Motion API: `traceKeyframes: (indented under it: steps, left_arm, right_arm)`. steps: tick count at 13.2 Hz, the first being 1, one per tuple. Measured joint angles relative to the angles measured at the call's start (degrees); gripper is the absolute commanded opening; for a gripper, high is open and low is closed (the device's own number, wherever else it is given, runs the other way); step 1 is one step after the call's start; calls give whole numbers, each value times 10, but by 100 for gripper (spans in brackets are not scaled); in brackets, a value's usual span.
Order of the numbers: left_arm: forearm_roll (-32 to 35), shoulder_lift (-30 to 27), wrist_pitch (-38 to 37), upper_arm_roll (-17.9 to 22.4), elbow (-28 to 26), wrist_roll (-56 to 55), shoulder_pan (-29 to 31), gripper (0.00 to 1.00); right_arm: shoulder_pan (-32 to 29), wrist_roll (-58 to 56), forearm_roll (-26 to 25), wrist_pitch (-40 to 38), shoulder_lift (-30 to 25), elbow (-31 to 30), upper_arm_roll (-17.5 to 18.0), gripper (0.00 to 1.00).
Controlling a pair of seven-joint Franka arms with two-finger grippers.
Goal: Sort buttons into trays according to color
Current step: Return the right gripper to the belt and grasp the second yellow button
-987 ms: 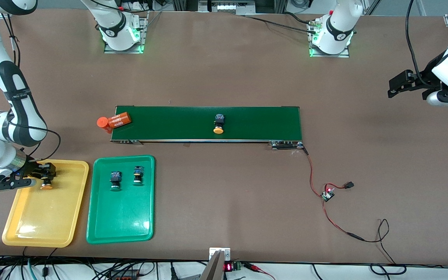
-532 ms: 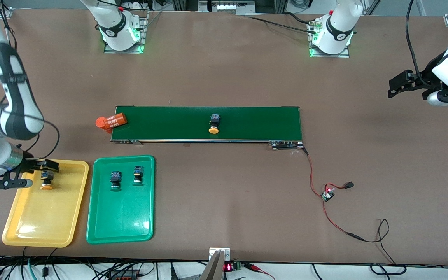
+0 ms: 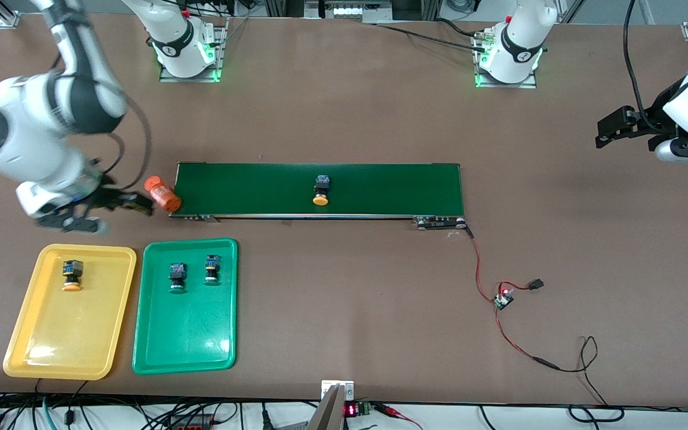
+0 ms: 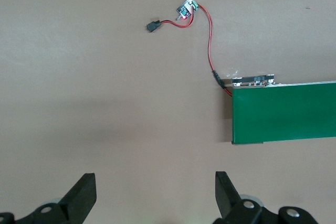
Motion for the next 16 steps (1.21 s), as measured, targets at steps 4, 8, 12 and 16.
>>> traceKeyframes:
  steps: [4, 8, 12, 16]
  left_arm:
    - [0, 0, -1, 0, 0, 0, 0, 100]
    - [0, 0, -1, 1, 0, 0, 0, 100]
    - [0, 0, -1, 1, 0, 0, 0, 100]
    - [0, 0, -1, 1, 0, 0, 0, 100]
  right_arm:
    - [24, 74, 0, 13, -18, -32, 99, 100]
    - [69, 76, -2, 38, -9, -46, 105, 100]
    - [114, 166, -70, 70, 32, -50, 105, 100]
    - [129, 223, -82, 97, 64, -50, 105, 100]
